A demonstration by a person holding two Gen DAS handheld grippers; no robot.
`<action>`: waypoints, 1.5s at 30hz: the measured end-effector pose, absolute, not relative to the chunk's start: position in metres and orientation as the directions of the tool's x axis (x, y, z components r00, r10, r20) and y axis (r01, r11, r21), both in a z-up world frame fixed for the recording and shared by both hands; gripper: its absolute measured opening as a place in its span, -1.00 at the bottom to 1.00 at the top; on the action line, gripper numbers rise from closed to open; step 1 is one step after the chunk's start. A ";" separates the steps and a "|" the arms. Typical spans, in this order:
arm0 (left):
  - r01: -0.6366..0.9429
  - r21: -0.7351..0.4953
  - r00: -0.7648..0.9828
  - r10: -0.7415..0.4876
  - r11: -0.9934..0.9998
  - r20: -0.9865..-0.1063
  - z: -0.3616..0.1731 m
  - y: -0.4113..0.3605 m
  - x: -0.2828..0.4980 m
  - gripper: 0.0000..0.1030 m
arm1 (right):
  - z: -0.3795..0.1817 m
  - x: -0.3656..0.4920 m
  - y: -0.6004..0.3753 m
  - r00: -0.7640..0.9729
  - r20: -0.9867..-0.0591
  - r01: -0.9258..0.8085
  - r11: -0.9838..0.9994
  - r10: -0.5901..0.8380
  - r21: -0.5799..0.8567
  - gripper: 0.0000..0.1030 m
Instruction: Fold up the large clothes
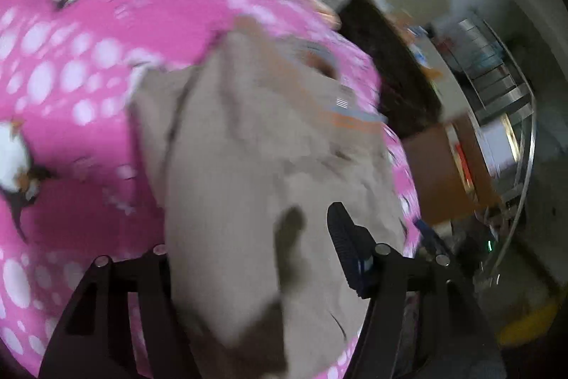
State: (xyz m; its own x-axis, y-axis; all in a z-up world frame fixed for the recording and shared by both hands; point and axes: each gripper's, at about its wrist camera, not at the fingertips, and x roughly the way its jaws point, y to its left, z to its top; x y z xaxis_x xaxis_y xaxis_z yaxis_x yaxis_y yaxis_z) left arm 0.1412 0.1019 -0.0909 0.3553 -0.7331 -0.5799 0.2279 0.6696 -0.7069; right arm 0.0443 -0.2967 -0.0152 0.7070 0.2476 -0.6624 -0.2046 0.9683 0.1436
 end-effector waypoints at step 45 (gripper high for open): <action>0.021 -0.264 0.505 -0.238 0.964 -0.829 -0.099 0.047 0.113 0.65 | -0.064 0.018 -0.291 0.666 -0.728 -0.161 0.984 0.166 0.077 0.87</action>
